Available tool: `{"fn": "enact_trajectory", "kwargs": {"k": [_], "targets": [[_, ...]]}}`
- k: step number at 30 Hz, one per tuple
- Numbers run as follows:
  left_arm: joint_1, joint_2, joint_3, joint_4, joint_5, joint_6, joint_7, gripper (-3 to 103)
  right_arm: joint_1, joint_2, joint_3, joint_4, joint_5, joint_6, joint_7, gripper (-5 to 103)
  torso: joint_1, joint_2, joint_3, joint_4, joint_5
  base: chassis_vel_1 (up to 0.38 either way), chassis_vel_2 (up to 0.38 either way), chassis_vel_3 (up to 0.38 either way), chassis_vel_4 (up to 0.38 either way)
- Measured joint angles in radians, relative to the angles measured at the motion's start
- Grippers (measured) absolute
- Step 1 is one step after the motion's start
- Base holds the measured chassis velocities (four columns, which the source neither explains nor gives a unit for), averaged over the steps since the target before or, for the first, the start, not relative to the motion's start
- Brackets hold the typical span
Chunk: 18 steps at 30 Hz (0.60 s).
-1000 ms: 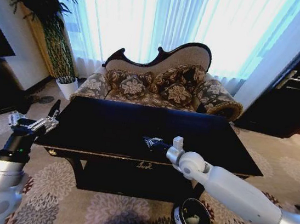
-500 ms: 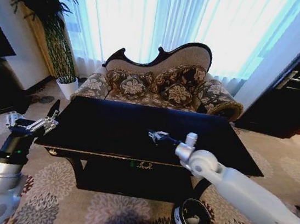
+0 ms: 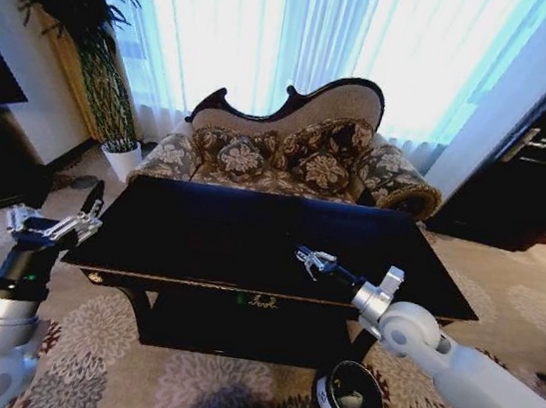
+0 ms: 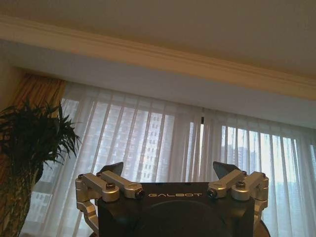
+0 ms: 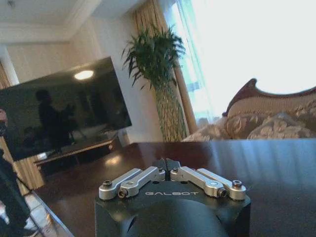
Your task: Move to the front of the table and place the trash on the table into the trash bin.
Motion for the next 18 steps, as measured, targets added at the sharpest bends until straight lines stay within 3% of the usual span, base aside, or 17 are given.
{"fn": "enact_trajectory", "kwargs": {"k": [3, 9, 13, 15, 18], "targets": [[0.006, -0.001, -0.010, 0.000, -0.007, 0.002, 0.000, 100, -0.024, 0.017, 0.053, -0.050, -0.016, 0.055, -0.051, 0, 0.000, 0.000, 0.000, 0.0000, 0.0001, 0.000, 0.000, 0.000, 0.000], [0.018, 0.003, -0.027, 0.000, -0.028, -0.004, 0.000, 100, -0.069, 0.037, 0.171, -0.134, -0.022, 0.084, -0.079, 0, 0.000, 0.000, 0.000, 0.0002, 0.0002, 0.000, 0.000, 0.000, 0.000], [0.012, 0.013, -0.031, 0.001, -0.041, -0.006, -0.002, 100, -0.217, 0.082, 0.352, -0.177, -0.015, 0.087, -0.095, 0, 0.000, 0.000, 0.000, 0.0001, 0.0004, 0.000, 0.000, 0.000, 0.000], [0.010, 0.014, -0.030, 0.001, -0.041, -0.005, -0.002, 100, -0.244, 0.091, 0.377, -0.179, -0.012, 0.089, -0.100, 0, 0.000, 0.000, 0.000, 0.0001, 0.0003, 0.000, 0.000, 0.000, 0.000], [0.000, 0.017, -0.022, 0.001, -0.041, -0.003, -0.002, 100, -0.395, 0.138, 0.521, -0.180, 0.000, 0.113, -0.157, 0, 0.000, 0.000, 0.000, -0.0002, 0.0003, 0.000, 0.000, 0.000, 0.000]]}}
